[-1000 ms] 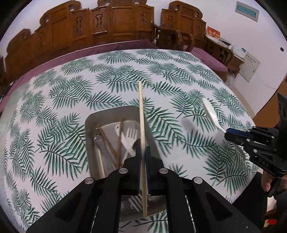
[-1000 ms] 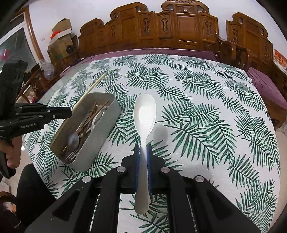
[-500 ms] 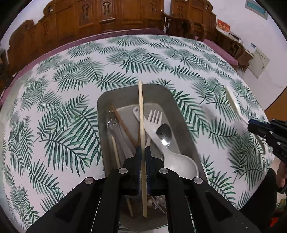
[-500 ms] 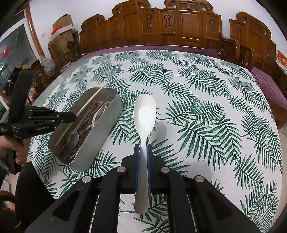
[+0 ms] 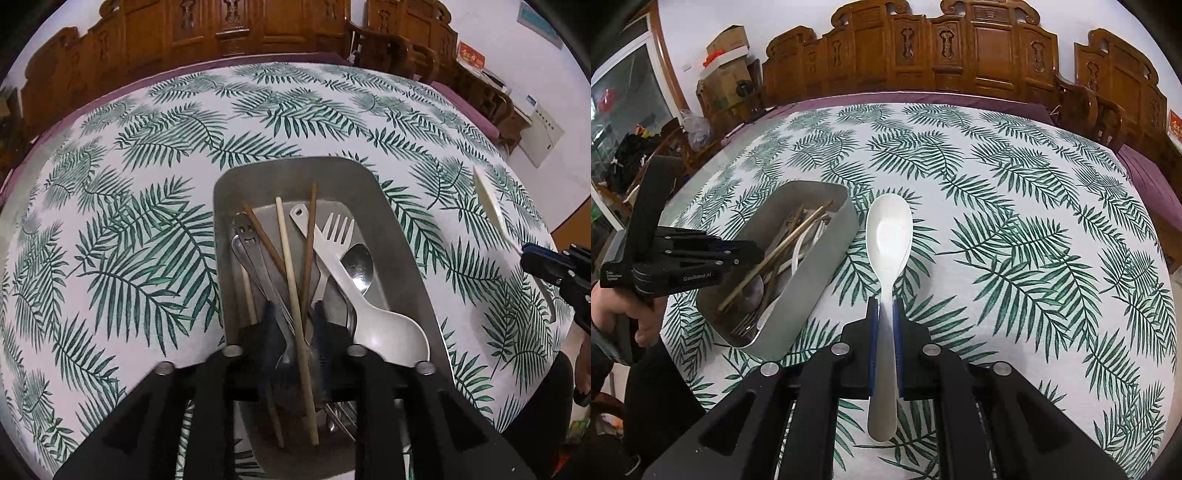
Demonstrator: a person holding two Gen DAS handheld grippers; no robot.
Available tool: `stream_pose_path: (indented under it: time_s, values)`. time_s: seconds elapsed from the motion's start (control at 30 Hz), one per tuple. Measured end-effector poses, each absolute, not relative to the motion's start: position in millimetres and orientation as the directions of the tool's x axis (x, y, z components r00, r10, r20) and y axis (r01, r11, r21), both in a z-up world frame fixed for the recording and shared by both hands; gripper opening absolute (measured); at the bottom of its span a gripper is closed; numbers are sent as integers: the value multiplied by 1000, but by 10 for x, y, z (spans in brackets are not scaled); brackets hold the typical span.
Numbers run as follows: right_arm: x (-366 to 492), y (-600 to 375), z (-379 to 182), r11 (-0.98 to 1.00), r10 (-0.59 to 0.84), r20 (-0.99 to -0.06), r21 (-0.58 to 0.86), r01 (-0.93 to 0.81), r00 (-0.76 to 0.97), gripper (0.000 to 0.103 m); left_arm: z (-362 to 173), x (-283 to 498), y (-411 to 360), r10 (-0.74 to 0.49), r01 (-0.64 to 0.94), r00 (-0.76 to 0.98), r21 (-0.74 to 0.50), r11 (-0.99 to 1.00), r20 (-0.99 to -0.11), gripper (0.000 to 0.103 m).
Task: Organize utensils
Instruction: 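Release the chopstick into the tray with the left tool while the right tool lowers the spoon in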
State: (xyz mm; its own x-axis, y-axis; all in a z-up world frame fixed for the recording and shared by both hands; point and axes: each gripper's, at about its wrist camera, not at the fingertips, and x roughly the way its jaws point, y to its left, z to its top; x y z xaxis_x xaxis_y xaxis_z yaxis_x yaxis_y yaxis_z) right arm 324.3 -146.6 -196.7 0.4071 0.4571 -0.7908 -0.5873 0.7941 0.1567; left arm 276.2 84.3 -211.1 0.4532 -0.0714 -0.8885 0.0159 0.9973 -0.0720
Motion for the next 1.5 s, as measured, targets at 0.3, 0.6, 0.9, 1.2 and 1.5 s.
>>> stream_pose_path:
  time_s: [0.3,0.6,0.9,1.2,1.5]
  values:
    - [3182,-1191,-1851,765,487,-779,162,-623,396,9,-1813,2548,918,-90,-5,517,-108,994,-851,41]
    - [3095,-795,-1797,733,507,-777,162,-661,373,9,-1672,2387,1109,-71,-46,550,-115,992,-832,78]
    - [3130,-425,-1866,717,524,-787,200,-667,326,9,-1662,2212,1349,-64,-83,565,-134,988,-823,86]
    - [3279,-85,-2051,728,526,-804,257,-635,277,9,-1636,2112,1518,-47,-106,576,-132,986,-816,86]
    - [3394,122,-2205,746,516,-817,281,-604,257,9,-1647,2076,1602,-37,-122,576,-130,984,-817,86]
